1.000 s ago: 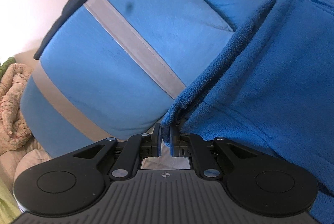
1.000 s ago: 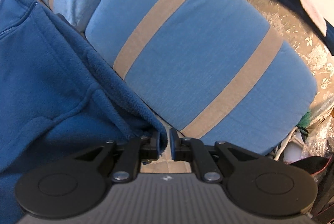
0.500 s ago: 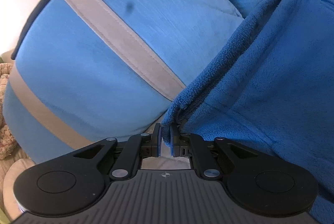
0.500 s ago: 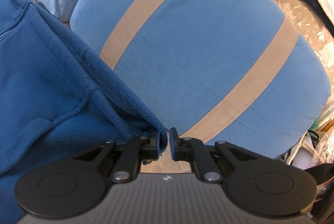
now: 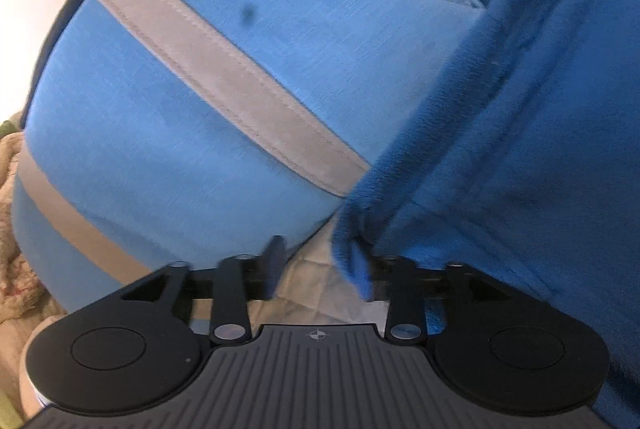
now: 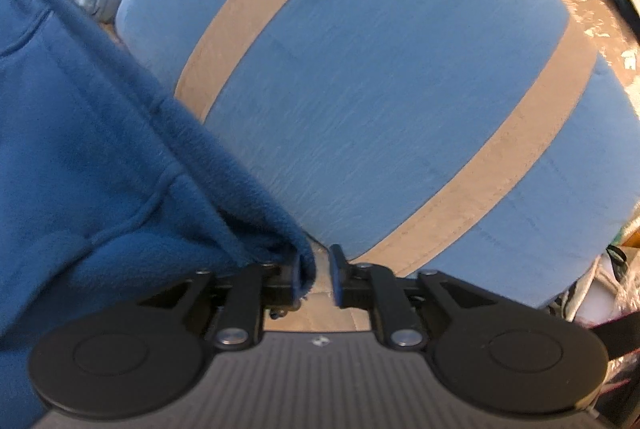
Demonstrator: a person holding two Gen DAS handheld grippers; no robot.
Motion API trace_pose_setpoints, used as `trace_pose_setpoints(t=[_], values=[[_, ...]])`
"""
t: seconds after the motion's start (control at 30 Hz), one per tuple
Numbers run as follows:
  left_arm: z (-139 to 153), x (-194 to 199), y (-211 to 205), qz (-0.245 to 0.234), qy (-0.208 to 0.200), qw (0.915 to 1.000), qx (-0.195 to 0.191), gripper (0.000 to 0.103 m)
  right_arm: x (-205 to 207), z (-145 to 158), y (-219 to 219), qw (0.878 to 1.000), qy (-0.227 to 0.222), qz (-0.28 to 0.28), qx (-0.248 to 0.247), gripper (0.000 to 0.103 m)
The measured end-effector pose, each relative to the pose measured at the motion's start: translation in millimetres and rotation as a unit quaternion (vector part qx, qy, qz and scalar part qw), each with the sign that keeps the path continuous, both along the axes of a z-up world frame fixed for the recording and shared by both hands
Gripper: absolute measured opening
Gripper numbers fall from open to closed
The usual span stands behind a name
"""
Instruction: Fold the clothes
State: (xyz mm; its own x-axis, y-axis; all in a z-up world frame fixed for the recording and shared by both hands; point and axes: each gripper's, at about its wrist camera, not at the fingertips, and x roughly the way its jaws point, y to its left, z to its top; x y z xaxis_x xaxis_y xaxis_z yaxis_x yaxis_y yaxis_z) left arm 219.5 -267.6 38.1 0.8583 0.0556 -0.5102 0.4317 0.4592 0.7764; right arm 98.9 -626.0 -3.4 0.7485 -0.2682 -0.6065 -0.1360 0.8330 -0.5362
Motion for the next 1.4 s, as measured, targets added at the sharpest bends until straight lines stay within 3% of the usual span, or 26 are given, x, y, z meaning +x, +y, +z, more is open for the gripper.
trace_pose_setpoints(t=[0.07, 0.13, 0.2, 0.4, 0.47, 0.53, 0.6, 0.7, 0.9, 0.93, 1.0, 1.13, 1.23, 1.4], values=[[5.9, -2.3, -2.0, 0.006, -0.017, 0.9998, -0.008, 0.053, -2.9, 5.6, 1.9, 1.0, -0.018, -0.01, -0.002, 0.078], [18.2, -5.4, -3.2, 0.008, -0.026, 0.9991, -0.033, 0.062, -7.4, 16.5, 2.6, 0.999, -0.037, -0.013, 0.017, 0.102], [33.0, -8.8, -3.5, 0.011, -0.027, 0.9973, -0.067, 0.076, -12.2, 30.7, 5.2, 0.997, -0.046, -0.008, 0.062, 0.103], [82.6, -25.4, -2.6, 0.024, -0.016, 0.9806, -0.194, 0.08, -26.4, 71.8, 14.9, 0.978, -0.067, 0.009, 0.197, 0.103], [90.9, -31.2, -1.2, 0.012, 0.034, 0.9669, -0.253, 0.08, -29.5, 77.7, 24.1, 0.969, -0.056, 0.019, 0.241, 0.103], [90.9, -33.5, -2.3, -0.001, 0.099, 0.947, -0.306, 0.08, -26.6, 75.1, 31.8, 0.958, -0.04, 0.026, 0.283, 0.103], [81.9, -37.1, -10.1, 0.004, 0.146, 0.9306, -0.336, 0.08, -20.8, 63.6, 43.4, 0.949, -0.029, 0.023, 0.312, 0.103], [56.4, -34.4, -30.3, 0.014, 0.157, 0.9294, -0.333, 0.08, -10.7, 45.0, 60.7, 0.937, -0.013, 0.018, 0.35, 0.103], [-1.5, -18.2, -48.1, 0.029, 0.135, 0.9337, -0.33, 0.082, 14.4, -2.9, 90.2, 0.923, -0.029, -0.024, 0.383, 0.103], [-9.0, -12.0, -44.2, 0.034, 0.137, 0.9272, -0.347, 0.084, 16.6, -11.0, 93.5, 0.923, -0.035, -0.033, 0.382, 0.103], [-23.9, 0.4, -36.3, 0.046, 0.142, 0.9131, -0.379, 0.101, 25.2, -27.8, 98.7, 0.927, -0.044, -0.053, 0.368, 0.103], [-48.4, 23.6, -19.9, 0.066, 0.185, 0.877, -0.439, 0.103, 40.1, -56.1, 105.2, 0.936, -0.041, -0.081, 0.339, 0.103], [-50.2, 27.7, -19.5, 0.064, 0.185, 0.8777, -0.437, 0.103, 45.6, -65.1, 114.2, 0.946, -0.046, -0.08, 0.311, 0.102], [-52.6, 28.0, -11.2, 0.064, 0.191, 0.8728, -0.445, 0.103, 45.0, -65.3, 107.7, 0.944, -0.046, -0.078, 0.318, 0.102]])
